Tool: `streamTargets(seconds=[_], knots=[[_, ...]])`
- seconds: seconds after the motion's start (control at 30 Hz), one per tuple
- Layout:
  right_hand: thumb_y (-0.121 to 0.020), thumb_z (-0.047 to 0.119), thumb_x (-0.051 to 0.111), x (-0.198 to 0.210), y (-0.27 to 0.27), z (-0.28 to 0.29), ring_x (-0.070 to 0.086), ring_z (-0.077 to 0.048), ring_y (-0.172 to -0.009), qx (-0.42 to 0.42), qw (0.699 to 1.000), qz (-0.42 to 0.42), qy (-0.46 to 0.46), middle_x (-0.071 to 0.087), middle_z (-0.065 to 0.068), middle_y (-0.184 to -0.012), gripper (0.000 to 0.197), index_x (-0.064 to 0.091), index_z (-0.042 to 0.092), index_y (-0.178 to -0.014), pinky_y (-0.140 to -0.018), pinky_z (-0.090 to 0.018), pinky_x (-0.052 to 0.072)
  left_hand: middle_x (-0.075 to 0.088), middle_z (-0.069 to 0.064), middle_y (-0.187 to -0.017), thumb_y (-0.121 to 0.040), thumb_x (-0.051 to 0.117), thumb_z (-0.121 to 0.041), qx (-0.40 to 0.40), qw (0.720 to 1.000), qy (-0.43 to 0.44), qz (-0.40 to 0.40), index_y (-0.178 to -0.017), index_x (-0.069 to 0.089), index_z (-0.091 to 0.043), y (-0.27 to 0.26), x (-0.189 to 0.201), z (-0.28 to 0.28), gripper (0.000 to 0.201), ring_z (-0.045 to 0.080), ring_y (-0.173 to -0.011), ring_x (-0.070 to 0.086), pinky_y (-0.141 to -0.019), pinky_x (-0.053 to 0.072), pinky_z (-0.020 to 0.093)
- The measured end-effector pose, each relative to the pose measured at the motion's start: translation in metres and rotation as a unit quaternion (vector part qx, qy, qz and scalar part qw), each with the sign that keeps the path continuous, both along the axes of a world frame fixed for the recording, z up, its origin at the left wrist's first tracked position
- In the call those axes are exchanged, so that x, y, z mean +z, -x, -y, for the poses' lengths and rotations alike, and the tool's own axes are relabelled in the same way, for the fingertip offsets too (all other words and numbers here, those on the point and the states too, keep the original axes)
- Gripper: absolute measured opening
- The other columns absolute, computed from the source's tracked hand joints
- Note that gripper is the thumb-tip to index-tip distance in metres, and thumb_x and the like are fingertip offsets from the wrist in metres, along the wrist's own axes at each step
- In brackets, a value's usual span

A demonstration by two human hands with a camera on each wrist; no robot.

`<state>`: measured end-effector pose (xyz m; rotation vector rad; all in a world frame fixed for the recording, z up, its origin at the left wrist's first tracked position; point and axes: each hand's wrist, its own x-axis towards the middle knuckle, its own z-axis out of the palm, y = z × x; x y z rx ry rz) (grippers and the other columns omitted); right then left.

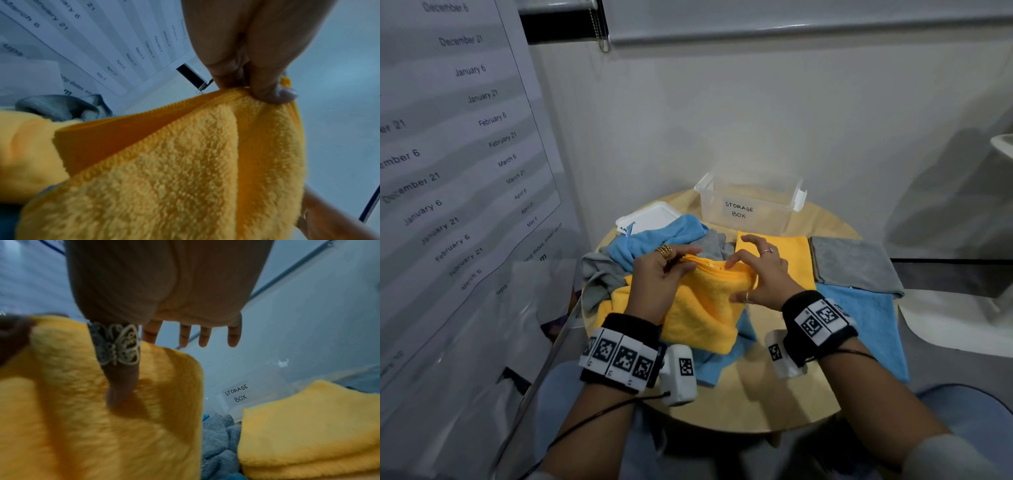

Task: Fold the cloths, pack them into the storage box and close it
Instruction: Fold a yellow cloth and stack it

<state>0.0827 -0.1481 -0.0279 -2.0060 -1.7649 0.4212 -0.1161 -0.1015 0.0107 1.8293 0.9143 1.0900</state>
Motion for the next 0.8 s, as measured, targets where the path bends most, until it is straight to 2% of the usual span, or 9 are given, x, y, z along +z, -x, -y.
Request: streamTargets(seconds=[0.2, 0.3, 0.37, 0.47, 0.53, 0.6, 0.67, 0.73, 0.8], knots=[[-0.066, 0.046, 0.079, 0.001, -0.008, -0.008, 0.021, -0.022, -0.134, 0.069, 0.994, 0.064, 0.047, 0.031, 0.005, -0.144, 0.038, 0.065, 0.024, -0.094, -0.101, -0.042, 0.024, 0.065, -0.016, -0.093, -0.083, 0.062, 0.004, 0.032, 0.999, -0.033, 0.029, -0.097, 0.067, -0.020, 0.023, 0.009, -0.010, 0.028, -0.014, -0.086, 0.059, -0.081, 0.043, 0.004], [-0.073, 0.045, 0.074, 0.000, -0.016, -0.008, 0.041, -0.024, -0.123, 0.092, 0.994, 0.046, 0.043, 0.049, -0.001, -0.132, 0.043, 0.067, 0.016, -0.103, -0.099, -0.038, 0.035, 0.065, -0.013, -0.091, -0.083, 0.063, 0.002, 0.080, 0.996, -0.043, 0.017, -0.096, 0.067, -0.022, 0.035, 0.008, -0.021, 0.027, -0.007, -0.086, 0.061, -0.087, 0.048, 0.016], [-0.074, 0.033, 0.077, 0.010, -0.021, -0.006, 0.056, -0.022, -0.099, 0.082, 0.994, -0.064, -0.023, 0.062, -0.007, -0.105, 0.034, 0.066, 0.008, -0.095, -0.089, -0.038, 0.045, 0.065, -0.007, -0.092, -0.085, 0.063, -0.003, 0.110, 0.991, -0.064, -0.036, -0.098, 0.067, -0.024, 0.040, 0.004, -0.032, 0.025, 0.008, -0.090, 0.062, -0.090, 0.051, 0.030], [-0.073, 0.017, 0.078, 0.038, -0.021, -0.004, 0.049, -0.010, -0.064, 0.066, 0.968, -0.228, -0.085, 0.053, 0.000, -0.069, 0.024, 0.054, 0.013, -0.076, -0.063, -0.031, 0.044, 0.062, 0.003, -0.092, -0.091, 0.056, -0.006, 0.096, 0.977, -0.076, -0.175, -0.111, 0.060, -0.029, 0.039, 0.002, -0.046, 0.030, 0.022, -0.090, 0.061, -0.082, 0.051, 0.034], [-0.073, 0.011, 0.078, 0.052, -0.013, -0.003, 0.047, -0.008, -0.060, 0.080, 0.956, -0.260, -0.110, 0.052, 0.007, -0.064, 0.033, 0.049, 0.021, -0.086, -0.059, -0.026, 0.043, 0.060, 0.006, -0.097, -0.093, 0.049, -0.002, 0.069, 0.954, -0.063, -0.286, -0.124, 0.053, -0.028, 0.033, 0.003, -0.051, 0.040, 0.022, -0.095, 0.058, -0.084, 0.045, 0.032], [-0.071, 0.009, 0.079, 0.058, -0.001, -0.001, 0.047, -0.009, -0.057, 0.094, 0.957, -0.241, -0.132, 0.053, 0.005, -0.060, 0.051, 0.043, 0.025, -0.104, -0.059, -0.024, 0.042, 0.053, 0.009, -0.122, -0.092, 0.050, -0.007, 0.051, 0.932, -0.092, -0.348, -0.132, 0.049, -0.025, 0.024, 0.002, -0.050, 0.044, 0.026, -0.118, 0.049, -0.103, 0.036, 0.041], [-0.070, 0.009, 0.080, 0.057, 0.010, -0.002, 0.044, -0.007, -0.054, 0.101, 0.960, -0.205, -0.160, 0.053, 0.003, -0.059, 0.063, 0.037, 0.025, -0.113, -0.057, -0.020, 0.039, 0.045, 0.005, -0.135, -0.092, 0.050, -0.031, -0.006, 0.947, -0.115, -0.301, -0.135, 0.046, -0.021, 0.012, 0.005, -0.039, 0.044, 0.024, -0.129, 0.040, -0.112, 0.026, 0.049], [-0.070, 0.009, 0.079, 0.052, 0.018, -0.003, 0.045, -0.008, -0.053, 0.102, 0.959, -0.196, -0.180, 0.055, 0.005, -0.059, 0.063, 0.036, 0.024, -0.113, -0.055, -0.019, 0.037, 0.048, 0.000, -0.135, -0.088, 0.046, -0.051, -0.090, 0.971, -0.084, -0.207, -0.136, 0.045, -0.020, -0.003, 0.009, -0.023, 0.058, 0.016, -0.128, 0.042, -0.110, 0.031, 0.038], [-0.073, 0.010, 0.077, 0.047, 0.022, -0.004, 0.045, -0.007, -0.051, 0.100, 0.957, -0.199, -0.184, 0.055, 0.008, -0.057, 0.058, 0.036, 0.021, -0.111, -0.053, -0.018, 0.034, 0.056, -0.001, -0.129, -0.089, 0.057, -0.041, -0.094, 0.979, -0.081, -0.164, -0.131, 0.051, -0.018, -0.017, 0.011, -0.009, 0.049, 0.012, -0.121, 0.049, -0.101, 0.036, 0.023]])
